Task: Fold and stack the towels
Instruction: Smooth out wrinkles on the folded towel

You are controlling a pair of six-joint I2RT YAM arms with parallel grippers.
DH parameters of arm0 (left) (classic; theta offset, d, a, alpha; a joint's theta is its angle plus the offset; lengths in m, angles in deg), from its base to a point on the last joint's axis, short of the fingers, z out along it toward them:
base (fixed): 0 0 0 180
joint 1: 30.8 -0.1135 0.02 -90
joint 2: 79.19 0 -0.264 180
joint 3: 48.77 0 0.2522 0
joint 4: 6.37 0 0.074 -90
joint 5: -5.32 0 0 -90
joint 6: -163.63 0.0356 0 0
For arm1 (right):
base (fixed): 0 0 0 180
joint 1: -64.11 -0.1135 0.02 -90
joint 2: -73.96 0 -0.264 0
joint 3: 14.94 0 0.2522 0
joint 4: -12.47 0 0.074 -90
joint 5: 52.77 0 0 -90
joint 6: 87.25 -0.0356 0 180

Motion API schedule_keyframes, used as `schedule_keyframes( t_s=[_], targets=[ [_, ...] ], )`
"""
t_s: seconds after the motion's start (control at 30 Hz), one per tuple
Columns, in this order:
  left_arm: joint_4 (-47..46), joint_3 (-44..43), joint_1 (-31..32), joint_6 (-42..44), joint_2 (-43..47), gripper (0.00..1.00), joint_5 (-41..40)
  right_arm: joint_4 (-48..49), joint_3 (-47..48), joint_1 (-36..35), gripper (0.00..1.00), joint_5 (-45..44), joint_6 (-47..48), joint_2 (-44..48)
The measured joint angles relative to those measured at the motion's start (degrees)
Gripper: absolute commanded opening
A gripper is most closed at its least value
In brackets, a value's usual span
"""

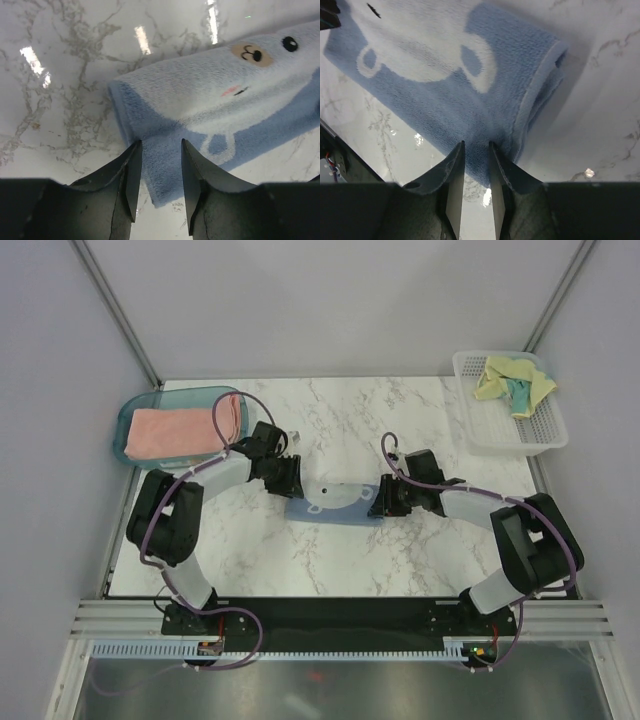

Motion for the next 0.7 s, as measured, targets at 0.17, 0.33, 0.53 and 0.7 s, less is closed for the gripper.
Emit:
schedule_keyframes(
  t_s=[0.17, 0.33, 0.53, 0.7],
  targets=[
    [0.1, 0.3, -1.2, -2.3, -2.0, 0.45, -1.0, 0.9, -1.7, 0.0, 0.38, -1.1, -1.0, 0.0],
    [0.4, -0.8, -1.2, -3.5, 0.0, 0.46, -1.2, -0.1, 0.2, 0.0, 0.37, -3.3, -1.4, 5.8],
    [-0.2, -0.5, -1.1, -6.3, 4.9, 0.46, 1.0, 2.9, 5.2, 0.6, 0.31, -5.3, -1.4, 3.0],
    [-2.0, 4.3, -0.7, -7.9, 5.8, 0.46, 1.8, 6.4, 5.7, 3.6, 0.31, -4.3, -1.4, -5.6]
  ],
)
